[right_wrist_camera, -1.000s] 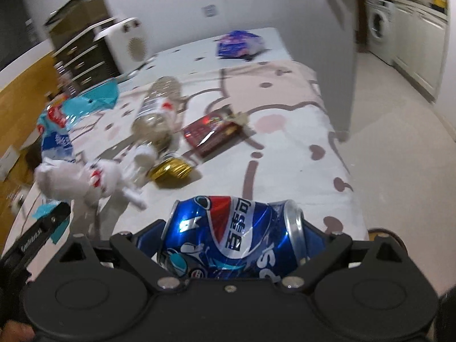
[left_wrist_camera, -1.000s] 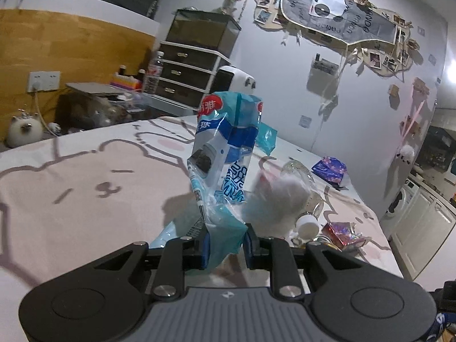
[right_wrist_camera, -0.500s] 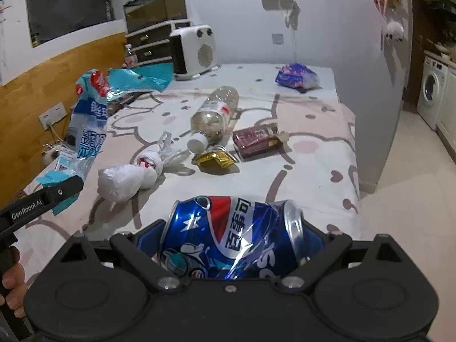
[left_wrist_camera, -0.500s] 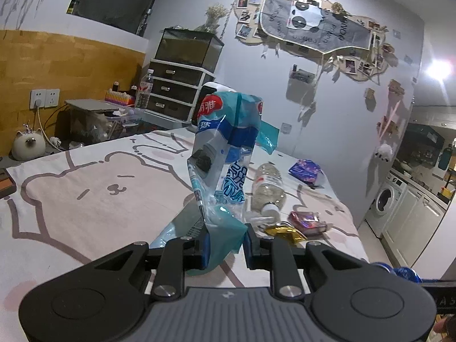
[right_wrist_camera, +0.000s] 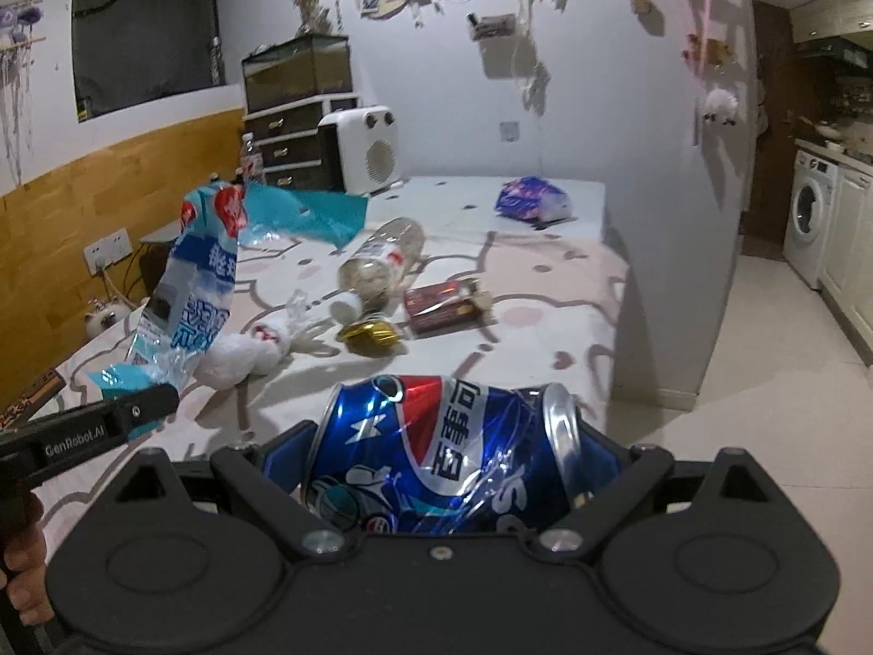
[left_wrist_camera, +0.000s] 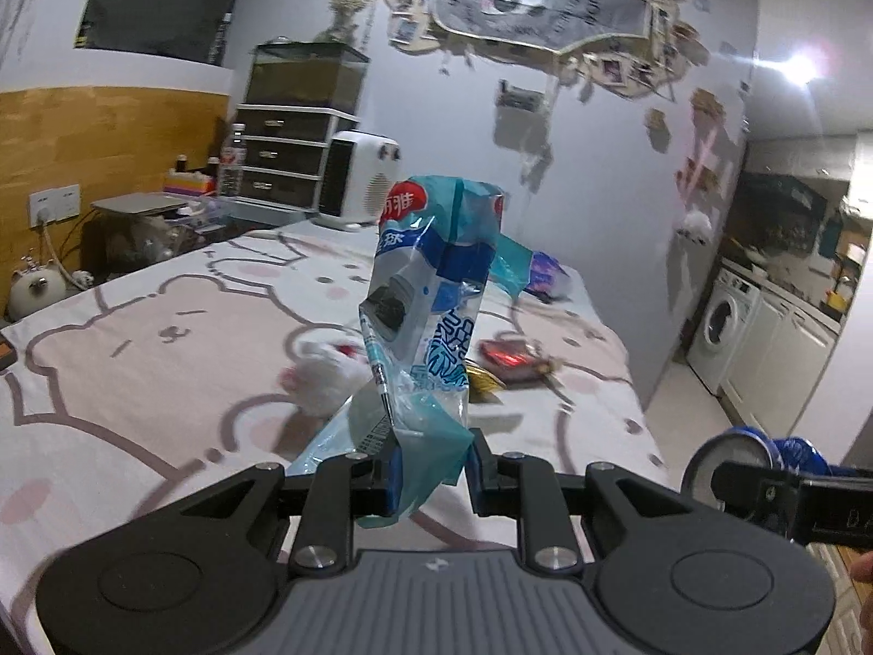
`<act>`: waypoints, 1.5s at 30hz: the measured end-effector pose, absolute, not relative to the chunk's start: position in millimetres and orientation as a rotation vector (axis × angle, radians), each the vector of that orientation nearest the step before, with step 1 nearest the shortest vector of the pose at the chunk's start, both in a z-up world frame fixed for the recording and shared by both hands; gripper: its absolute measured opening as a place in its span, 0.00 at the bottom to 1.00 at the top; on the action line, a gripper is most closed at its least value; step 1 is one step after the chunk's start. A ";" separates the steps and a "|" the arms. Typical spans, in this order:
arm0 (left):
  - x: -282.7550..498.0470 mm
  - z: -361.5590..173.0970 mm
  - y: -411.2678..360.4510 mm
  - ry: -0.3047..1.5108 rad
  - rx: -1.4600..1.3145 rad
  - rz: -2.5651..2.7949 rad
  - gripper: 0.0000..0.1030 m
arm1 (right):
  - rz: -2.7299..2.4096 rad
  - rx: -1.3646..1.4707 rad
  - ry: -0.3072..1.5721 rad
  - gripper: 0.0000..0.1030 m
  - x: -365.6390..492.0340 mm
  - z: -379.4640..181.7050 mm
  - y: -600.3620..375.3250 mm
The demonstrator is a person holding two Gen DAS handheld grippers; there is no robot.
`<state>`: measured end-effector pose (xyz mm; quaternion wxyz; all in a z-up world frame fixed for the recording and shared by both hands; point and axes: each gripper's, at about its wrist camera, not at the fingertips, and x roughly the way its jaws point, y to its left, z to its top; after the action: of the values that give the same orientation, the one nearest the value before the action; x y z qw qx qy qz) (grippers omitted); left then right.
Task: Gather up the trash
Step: 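Carry the tissue packet and Pepsi can with both tools over the yellow bucket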
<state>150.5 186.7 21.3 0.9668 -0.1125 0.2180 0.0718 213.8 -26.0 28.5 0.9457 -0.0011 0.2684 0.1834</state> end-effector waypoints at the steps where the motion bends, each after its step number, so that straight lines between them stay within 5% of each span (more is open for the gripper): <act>1: 149.8 22.3 178.9 0.443 -0.220 0.135 0.23 | 0.367 0.000 0.541 0.93 211.8 29.0 -32.9; 24: 162.7 11.0 -6.8 0.510 -0.111 -0.143 0.24 | 0.140 0.077 0.479 0.93 167.1 19.6 -213.5; 45: 252.4 -133.8 -126.1 0.828 -0.060 -0.255 0.24 | -0.074 0.204 0.652 0.93 198.4 -102.7 -315.0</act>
<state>252.4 -126.1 -133.8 0.9071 -0.0291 0.4013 -0.1235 198.4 -315.0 -102.7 0.9415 0.1002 0.3197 -0.0364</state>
